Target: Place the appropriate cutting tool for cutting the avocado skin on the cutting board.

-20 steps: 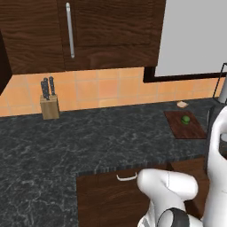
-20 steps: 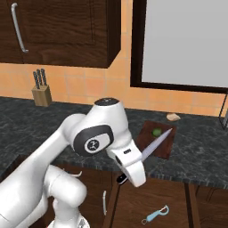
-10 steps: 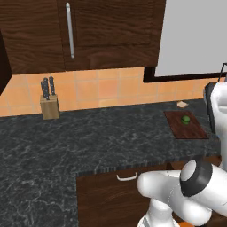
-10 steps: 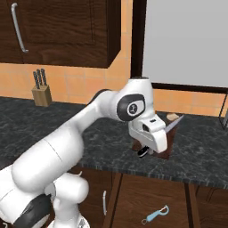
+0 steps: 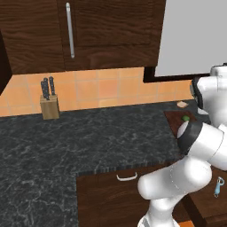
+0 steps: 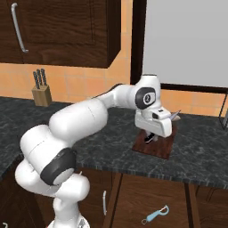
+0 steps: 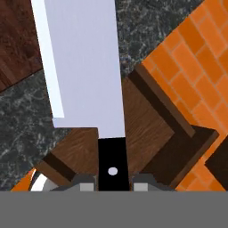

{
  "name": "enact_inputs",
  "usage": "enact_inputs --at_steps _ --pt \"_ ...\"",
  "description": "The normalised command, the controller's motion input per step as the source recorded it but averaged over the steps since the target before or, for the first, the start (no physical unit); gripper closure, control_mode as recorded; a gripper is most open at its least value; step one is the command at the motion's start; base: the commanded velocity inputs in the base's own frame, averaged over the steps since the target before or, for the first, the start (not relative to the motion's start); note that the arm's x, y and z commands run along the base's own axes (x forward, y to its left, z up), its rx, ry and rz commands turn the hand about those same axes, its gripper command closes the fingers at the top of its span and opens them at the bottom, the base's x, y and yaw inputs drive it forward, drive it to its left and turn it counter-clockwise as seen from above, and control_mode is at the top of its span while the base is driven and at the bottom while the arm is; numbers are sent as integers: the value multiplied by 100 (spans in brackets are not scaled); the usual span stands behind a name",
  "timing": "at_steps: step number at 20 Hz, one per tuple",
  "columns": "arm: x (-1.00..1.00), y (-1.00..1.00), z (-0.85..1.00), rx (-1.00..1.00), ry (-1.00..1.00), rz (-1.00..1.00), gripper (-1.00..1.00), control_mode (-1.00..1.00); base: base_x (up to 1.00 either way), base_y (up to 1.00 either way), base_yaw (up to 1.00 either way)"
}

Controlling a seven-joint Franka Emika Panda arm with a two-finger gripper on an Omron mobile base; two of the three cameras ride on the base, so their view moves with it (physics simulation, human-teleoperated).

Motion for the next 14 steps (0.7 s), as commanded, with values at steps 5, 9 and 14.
enact_inputs --at_steps 5,9,14 --pt "95 0 -69 0 0 10 100 -100 0 0 0" --pt "80 -3 -73 0 0 11 100 -100 0 0 0" --pt "58 -5 -50 3 0 11 100 -100 0 0 0"
